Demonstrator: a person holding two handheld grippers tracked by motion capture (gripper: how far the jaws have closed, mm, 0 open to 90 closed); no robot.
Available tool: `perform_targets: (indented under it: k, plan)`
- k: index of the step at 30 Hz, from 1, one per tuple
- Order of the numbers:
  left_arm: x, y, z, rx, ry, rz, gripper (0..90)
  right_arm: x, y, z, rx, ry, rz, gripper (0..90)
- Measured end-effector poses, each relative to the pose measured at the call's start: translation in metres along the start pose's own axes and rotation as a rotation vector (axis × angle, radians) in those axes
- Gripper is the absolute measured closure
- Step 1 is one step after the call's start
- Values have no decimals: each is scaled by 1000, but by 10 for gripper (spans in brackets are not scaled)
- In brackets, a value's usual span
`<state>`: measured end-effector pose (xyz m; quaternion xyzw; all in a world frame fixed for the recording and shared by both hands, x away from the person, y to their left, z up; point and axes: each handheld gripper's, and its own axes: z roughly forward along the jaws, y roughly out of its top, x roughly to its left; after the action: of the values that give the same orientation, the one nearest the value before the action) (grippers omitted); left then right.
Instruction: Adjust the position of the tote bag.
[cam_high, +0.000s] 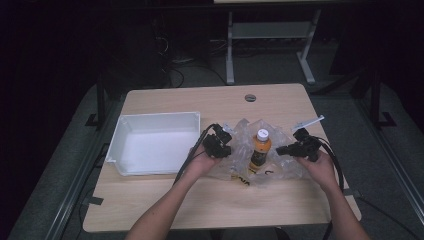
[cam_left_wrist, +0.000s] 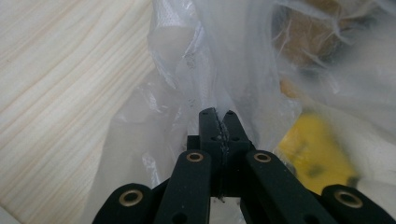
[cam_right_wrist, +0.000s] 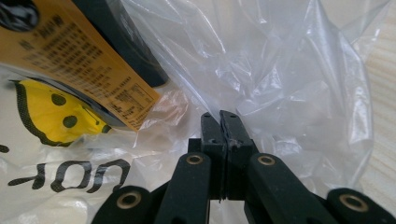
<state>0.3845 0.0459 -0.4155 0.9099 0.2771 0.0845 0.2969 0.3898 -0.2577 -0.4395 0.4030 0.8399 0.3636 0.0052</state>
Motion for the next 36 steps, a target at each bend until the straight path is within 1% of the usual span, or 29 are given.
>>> perform_targets:
  k: [1, 2, 4, 7, 10, 11, 12, 13, 14, 16, 21, 27, 30, 31, 32, 36]
  plan:
    - [0, -1, 1, -2, -1, -4, 900, -1, 0, 0, 3, -1, -1, 889]
    - [1, -1, 3, 9, -1, -5, 900, -1, 0, 2, 10, -1, 4, 888]
    - [1, -2, 4, 9, 0, -11, 900, -2, -1, 3, 9, 0, 2, 888]
    - [3, -2, 7, 10, -3, -17, 900, -3, -1, 6, 22, -2, 5, 887]
    - [3, -4, 9, 18, -13, -24, 899, -4, -5, 10, 29, -5, 5, 881]
    - [3, -4, 10, 23, -16, -25, 899, -5, -7, 11, 35, -2, 18, 877]
    - [2, -5, 11, 18, -18, -30, 899, -6, -9, 13, 39, 1, 24, 874]
    - [2, -5, 12, 26, -13, -18, 899, -7, -11, 15, 45, 3, 27, 871]
    - [2, -6, 12, 28, -14, -19, 899, -7, -12, 15, 45, 3, 35, 871]
    - [2, -6, 12, 32, -19, -22, 899, -6, -13, 16, 46, 0, 32, 868]
    - [1, -6, 11, 32, -19, -22, 900, -6, -13, 18, 70, -9, 26, 860]
    - [1, -7, 12, 34, -21, -22, 899, -7, -17, 17, 58, -1, 42, 857]
    - [2, -8, 11, 28, -28, -27, 898, -6, -17, 16, 57, -7, 46, 832]
    - [3, -8, 10, 23, -27, -27, 892, -5, -17, 15, 42, -12, 37, 815]
    - [3, -9, 9, 21, -38, -37, 892, -5, -17, 15, 42, -12, 37, 815]
    - [7, -11, 2, -1, -54, -59, 826, -2, -18, 8, 14, -18, 35, 777]
